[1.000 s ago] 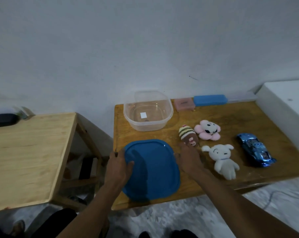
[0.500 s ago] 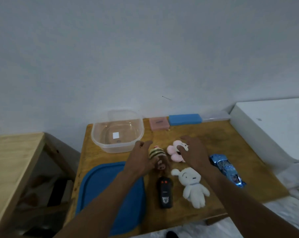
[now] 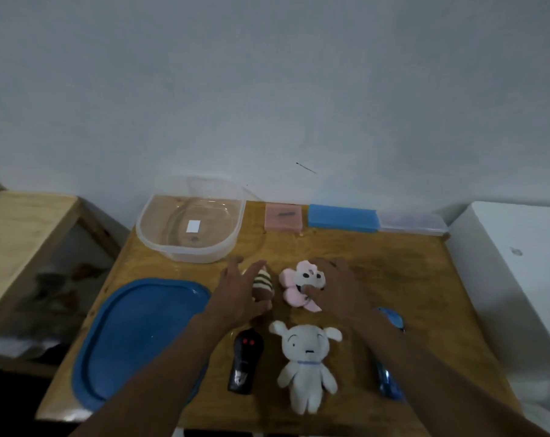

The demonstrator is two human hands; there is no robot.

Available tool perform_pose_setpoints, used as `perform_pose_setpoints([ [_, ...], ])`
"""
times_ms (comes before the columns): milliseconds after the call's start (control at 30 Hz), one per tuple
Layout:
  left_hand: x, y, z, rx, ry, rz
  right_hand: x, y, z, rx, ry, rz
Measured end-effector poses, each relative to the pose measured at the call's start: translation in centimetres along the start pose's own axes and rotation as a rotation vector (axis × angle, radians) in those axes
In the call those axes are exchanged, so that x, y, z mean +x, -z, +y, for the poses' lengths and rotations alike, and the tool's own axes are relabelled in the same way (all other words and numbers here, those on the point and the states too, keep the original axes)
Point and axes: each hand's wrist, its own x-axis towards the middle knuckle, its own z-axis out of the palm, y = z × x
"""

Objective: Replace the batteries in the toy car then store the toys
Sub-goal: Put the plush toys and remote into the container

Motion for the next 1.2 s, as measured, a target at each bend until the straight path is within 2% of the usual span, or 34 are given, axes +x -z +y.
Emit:
perform_pose_setpoints([
  [200, 0.7, -0.5, 0.1, -0.064, 0.024, -0.065, 1.1, -2.2, 0.9, 0.012, -0.011, -0.121],
  [567, 1.7, -1.0, -0.3, -0.093, 0.015, -0.075, 2.2, -2.9, 2.0, -0.034, 0.051, -0.1],
  [833, 1.5, 1.2, 2.0, -0.128, -0.037, 0.055, 2.9, -1.0, 0.8, -0.007, -0.005, -0.013],
  [1033, 2.1, 6.3, 4.7, -0.097, -0.101, 0.303, 3.9, 4.2, -1.8, -0.02, 0.08, 0.123],
  [1100, 2.4, 6.6, 5.7, -0.057, -0.1, 0.347, 3.9, 5.6, -1.3, 0.003, 0.112, 0.142],
  [1200, 2.5, 9.4, 4.2, -0.05, -0.071, 0.379, 4.8, 6.1, -4.5, 0.007, 0.168, 0.18],
])
